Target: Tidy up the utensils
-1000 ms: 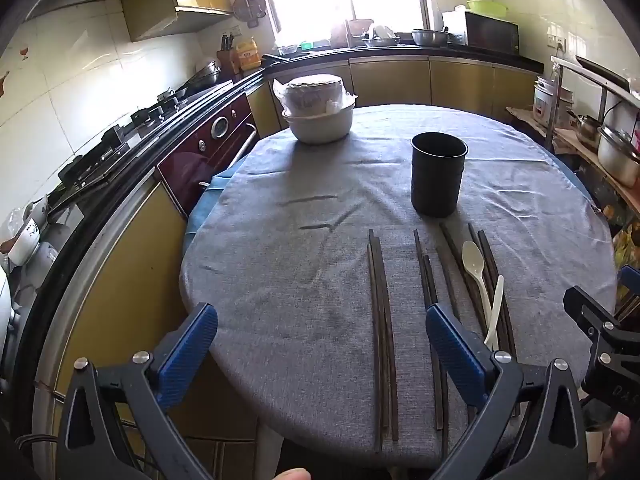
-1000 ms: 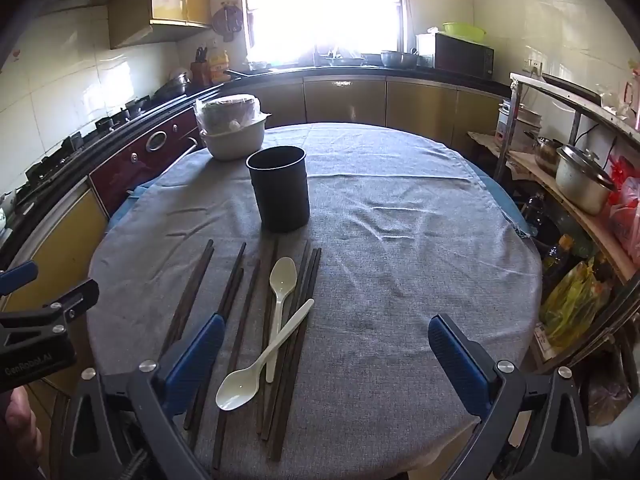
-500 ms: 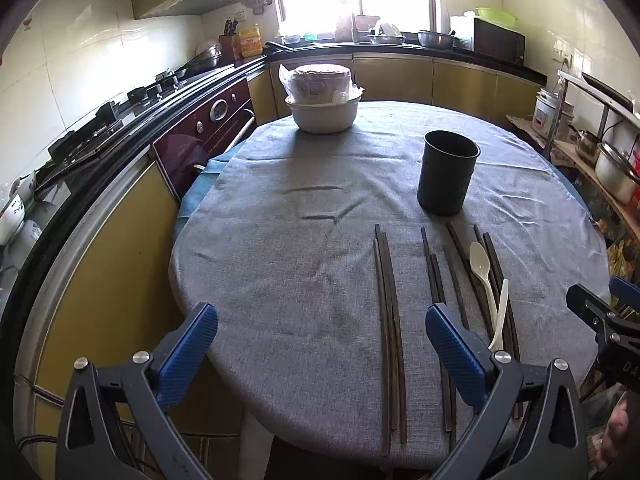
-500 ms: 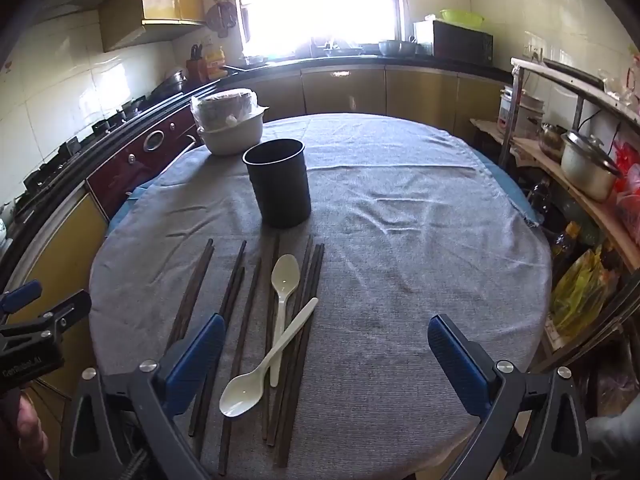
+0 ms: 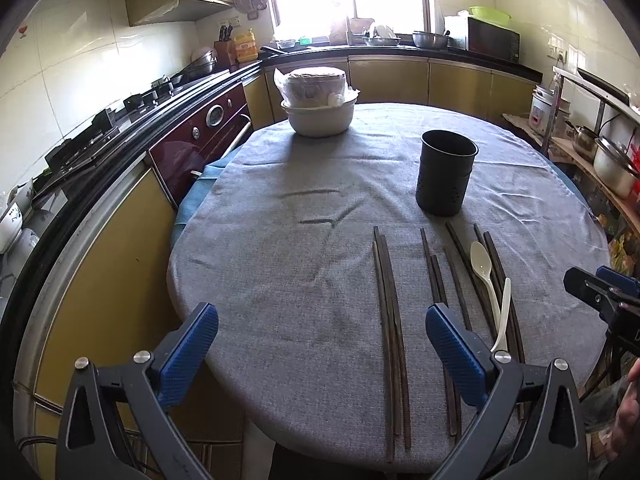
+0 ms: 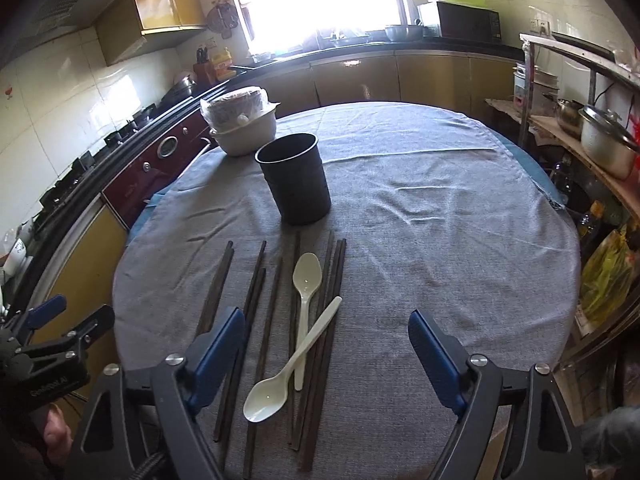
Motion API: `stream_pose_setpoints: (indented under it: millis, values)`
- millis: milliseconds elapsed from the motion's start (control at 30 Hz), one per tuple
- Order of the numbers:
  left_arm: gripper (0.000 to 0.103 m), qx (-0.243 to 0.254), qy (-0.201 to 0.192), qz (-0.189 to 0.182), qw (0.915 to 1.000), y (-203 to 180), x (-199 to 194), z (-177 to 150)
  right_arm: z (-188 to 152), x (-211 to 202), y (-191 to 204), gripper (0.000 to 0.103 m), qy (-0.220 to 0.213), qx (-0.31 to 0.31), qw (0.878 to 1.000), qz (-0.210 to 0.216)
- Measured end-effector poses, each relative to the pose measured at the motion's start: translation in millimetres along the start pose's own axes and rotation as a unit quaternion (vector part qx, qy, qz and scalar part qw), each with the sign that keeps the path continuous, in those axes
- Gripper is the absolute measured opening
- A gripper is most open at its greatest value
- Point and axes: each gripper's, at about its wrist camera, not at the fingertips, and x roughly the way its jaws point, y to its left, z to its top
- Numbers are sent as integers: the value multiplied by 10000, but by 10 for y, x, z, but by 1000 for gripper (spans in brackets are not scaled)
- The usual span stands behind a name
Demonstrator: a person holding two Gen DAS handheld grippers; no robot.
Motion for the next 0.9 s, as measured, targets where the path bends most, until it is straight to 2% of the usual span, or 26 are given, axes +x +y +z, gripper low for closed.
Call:
stream_pose_setpoints:
  millis: [100, 400, 500, 600, 700, 767, 900]
  values:
    - [103, -10, -39, -6, 10000, 8, -3, 1, 45, 40, 4, 78, 85, 58, 9998, 172]
    - [103, -23, 27, -94, 9999, 38, 70, -28, 89, 199, 26, 72, 311, 40, 9987, 392]
    - [103, 2, 95, -161, 9998, 33, 114, -57, 66, 299, -59, 61, 493, 206, 9974, 490]
    - [97, -47, 142, -223, 9996, 41, 145, -72, 35, 403, -182, 53, 675, 496, 9948, 576]
    - [92, -95, 157, -266, 9995, 60, 165, -84, 26, 421, -234, 53, 663, 569, 9948, 523]
    - [84, -91, 168, -312, 9993, 60, 180, -89, 46, 409, -221, 53, 624, 511, 9956, 479]
    - [83, -124, 245, -314, 9991, 55, 225, -89, 77, 365, -128, 53, 564, 288, 9973, 364]
